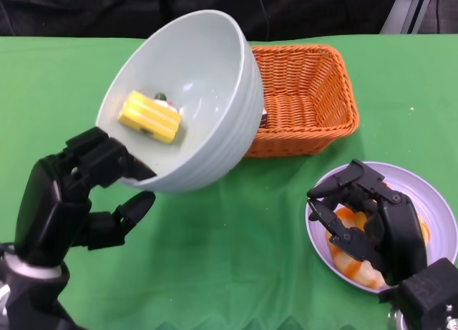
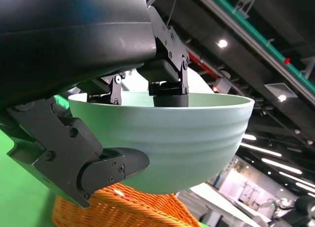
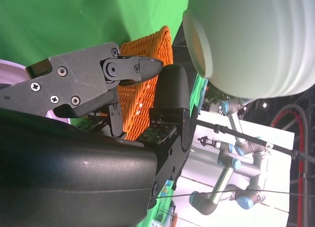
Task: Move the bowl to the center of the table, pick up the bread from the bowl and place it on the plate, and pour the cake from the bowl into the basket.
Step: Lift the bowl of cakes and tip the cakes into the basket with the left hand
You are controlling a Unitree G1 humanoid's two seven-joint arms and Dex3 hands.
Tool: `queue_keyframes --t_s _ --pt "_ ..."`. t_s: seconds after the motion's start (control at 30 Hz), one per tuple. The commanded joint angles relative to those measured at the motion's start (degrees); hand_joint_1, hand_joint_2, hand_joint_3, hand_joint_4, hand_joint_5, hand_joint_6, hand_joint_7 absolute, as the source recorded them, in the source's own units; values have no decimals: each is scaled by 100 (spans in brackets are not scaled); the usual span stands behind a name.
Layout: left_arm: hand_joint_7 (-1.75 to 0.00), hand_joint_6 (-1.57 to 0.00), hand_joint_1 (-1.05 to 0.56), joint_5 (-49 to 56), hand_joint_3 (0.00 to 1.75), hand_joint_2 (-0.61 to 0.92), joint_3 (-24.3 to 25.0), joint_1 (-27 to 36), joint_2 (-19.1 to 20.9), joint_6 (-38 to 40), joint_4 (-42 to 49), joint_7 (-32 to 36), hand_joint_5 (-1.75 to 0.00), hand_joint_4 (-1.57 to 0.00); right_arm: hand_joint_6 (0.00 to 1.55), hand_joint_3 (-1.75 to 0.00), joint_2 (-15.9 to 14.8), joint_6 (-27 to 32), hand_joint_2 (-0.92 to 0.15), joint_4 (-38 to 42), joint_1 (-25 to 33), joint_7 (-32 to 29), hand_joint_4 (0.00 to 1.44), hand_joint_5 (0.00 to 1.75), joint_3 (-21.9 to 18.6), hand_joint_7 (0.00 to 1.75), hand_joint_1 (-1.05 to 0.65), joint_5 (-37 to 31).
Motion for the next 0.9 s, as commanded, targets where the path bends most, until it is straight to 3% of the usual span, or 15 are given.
queue_keyframes --t_s 0.03,0.2,0.33,0.4,0.5,0.6,0.67,0.7,0.8,0.9 --pt "-141 -69 -5 627 101 60 -387 195 357 189 -107 1259 -146 -75 61 -28 -95 -51 -89 -5 -29 -56 66 145 -85 123 -14 6" --pt "-153 -63 -3 1730 90 66 -1393 324 905 814 42 3462 -156 -74 61 -27 -108 -71 -89 29 -44 -93 68 145 -98 123 -12 -9" --pt "-145 -65 -3 2026 91 63 -2120 241 1252 1179 301 4512 -156 -69 61 -27 -106 -64 -89 77 -56 -113 68 146 -88 123 -12 -22" --pt "-146 -66 -6 2020 80 71 -2464 111 1380 1322 433 4881 -156 -70 61 -26 -84 -28 -89 80 -53 -76 67 146 -79 123 -13 35" --pt "-152 -62 -11 1910 57 85 -2859 -51 1534 1515 534 5164 -157 -72 61 -26 -60 -34 -90 93 -50 -70 66 146 -71 123 -13 47" --pt "-161 -57 -10 1779 49 91 -3138 -216 1633 1634 591 5324 -164 -71 61 -25 -48 -82 -90 135 -53 -120 66 146 -65 123 -14 -16" --pt "-157 -56 -10 1671 47 92 -3268 -361 1678 1639 658 5321 -164 -69 61 -24 -40 -112 -90 177 -66 -126 66 146 -62 123 -14 -18" --pt "-147 -59 -11 1593 48 92 -3320 -435 1696 1627 688 5282 -160 -67 61 -24 -36 -113 -90 187 -68 -139 66 147 -57 124 -14 -31" --pt "-137 -63 -12 1241 46 91 -3397 -696 1716 1511 740 4952 -156 -67 60 -24 -18 -45 -90 172 -51 -95 66 147 -32 124 -15 15" --pt "-142 -63 -12 854 70 79 -3406 -867 1725 1466 704 4488 -154 -67 60 -23 -11 -70 -91 204 -64 -59 64 147 -14 124 -16 54"
